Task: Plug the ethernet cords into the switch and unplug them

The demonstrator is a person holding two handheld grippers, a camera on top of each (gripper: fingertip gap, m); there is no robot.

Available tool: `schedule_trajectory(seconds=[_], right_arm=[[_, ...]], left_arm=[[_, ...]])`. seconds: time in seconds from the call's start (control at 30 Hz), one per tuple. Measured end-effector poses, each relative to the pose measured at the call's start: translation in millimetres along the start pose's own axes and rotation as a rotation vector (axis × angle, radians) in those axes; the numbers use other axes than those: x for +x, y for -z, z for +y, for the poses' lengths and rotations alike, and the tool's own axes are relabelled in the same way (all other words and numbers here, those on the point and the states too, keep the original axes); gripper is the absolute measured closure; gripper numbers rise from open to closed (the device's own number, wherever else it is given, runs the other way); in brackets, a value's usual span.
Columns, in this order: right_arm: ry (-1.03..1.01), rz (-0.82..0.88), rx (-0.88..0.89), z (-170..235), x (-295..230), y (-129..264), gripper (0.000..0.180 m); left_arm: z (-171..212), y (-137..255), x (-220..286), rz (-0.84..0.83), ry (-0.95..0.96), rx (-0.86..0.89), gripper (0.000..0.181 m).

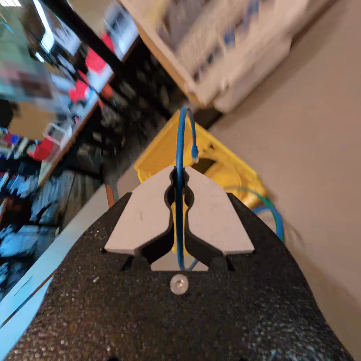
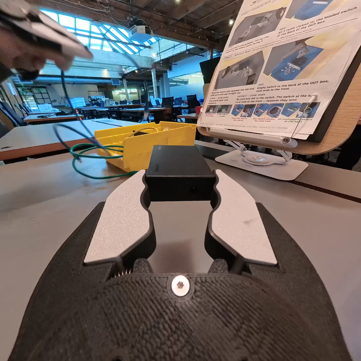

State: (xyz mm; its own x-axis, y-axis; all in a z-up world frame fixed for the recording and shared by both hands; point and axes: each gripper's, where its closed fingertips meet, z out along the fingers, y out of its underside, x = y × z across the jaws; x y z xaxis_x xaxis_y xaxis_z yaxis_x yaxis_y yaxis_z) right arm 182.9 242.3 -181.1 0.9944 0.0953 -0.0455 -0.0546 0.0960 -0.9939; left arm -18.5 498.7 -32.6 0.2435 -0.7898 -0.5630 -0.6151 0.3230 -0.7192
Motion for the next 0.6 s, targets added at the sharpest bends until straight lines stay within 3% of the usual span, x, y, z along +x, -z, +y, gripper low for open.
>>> schedule_trajectory(seconds=[0.13,0.3,0.47,0.6], right_arm=[[0.001,0.006,0.003,-1,1,0,0.119],[-0.026,0.002,0.020,-2,3,2,0.119],[-0.117,-0.001,0.087,-10,13,10,0.119],[-0.157,0.032,0.124,-14,27,18,0.119]], left_arm=[[-54,44,-28,0.071,0.140,0.410,0.177],[-103,110,13,0.378,0.241,0.685,0.177],[-110,123,106,0.556,0.059,0.646,0.176],[-65,95,211,0.719,-0.160,0.491,0.176]])
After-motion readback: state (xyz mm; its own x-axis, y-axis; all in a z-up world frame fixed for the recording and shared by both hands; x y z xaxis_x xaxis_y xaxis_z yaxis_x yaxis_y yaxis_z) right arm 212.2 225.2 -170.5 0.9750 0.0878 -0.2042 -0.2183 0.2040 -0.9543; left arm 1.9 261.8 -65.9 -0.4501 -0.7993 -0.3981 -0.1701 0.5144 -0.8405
